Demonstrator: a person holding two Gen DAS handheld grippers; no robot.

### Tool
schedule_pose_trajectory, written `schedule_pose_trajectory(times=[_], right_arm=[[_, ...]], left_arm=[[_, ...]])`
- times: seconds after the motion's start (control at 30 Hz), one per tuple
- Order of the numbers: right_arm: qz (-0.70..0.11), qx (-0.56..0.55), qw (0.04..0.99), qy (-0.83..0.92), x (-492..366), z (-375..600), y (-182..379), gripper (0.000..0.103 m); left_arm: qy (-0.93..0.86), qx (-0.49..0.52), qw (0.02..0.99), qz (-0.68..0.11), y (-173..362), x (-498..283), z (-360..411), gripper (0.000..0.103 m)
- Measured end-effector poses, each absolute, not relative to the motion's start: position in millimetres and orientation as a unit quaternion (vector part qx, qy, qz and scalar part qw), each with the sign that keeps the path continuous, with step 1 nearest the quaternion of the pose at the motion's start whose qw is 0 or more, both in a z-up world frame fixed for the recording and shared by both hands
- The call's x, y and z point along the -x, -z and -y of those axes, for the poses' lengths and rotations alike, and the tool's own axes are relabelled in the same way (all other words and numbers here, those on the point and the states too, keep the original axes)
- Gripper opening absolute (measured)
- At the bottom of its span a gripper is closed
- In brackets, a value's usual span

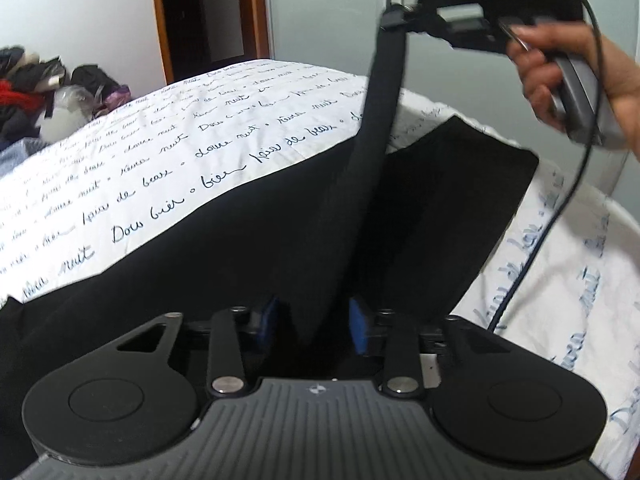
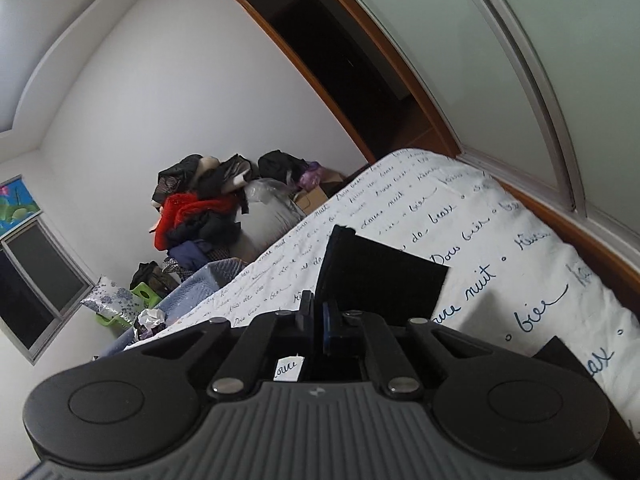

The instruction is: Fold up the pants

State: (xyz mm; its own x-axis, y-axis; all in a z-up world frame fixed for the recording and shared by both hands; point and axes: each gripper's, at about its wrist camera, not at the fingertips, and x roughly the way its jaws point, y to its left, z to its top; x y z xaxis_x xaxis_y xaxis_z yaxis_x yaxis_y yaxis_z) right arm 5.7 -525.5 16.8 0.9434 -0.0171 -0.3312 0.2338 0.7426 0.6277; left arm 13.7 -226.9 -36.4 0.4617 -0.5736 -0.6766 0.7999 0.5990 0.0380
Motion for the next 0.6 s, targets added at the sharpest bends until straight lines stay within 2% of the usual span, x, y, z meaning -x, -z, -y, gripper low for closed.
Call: schedule_pose_trajectory(times=[0.13, 0.2, 0.47, 0.6], right_arm=[[-0.159, -0.358, 0.917, 0.081, 8, 527, -9, 0.004], [-0.159, -0.364, 0.913, 0.093, 18, 531, -3, 0.004], [-0.193, -0.386, 0.891, 0.139, 37, 554, 22, 0.004], [-0.121, -0.337, 0.928, 0.104, 51, 533, -21, 0.004]], left_arm=[[0.417, -0.15, 0.835, -0.326, 33, -17, 222, 0.016], [0.414, -0.145, 0.837, -0.327, 31, -17, 221, 0.014], [0.39, -0.116, 0.853, -0.328, 25, -29, 220, 0.011], [0.388, -0.087, 0.859, -0.321, 9, -31, 211, 0.011]])
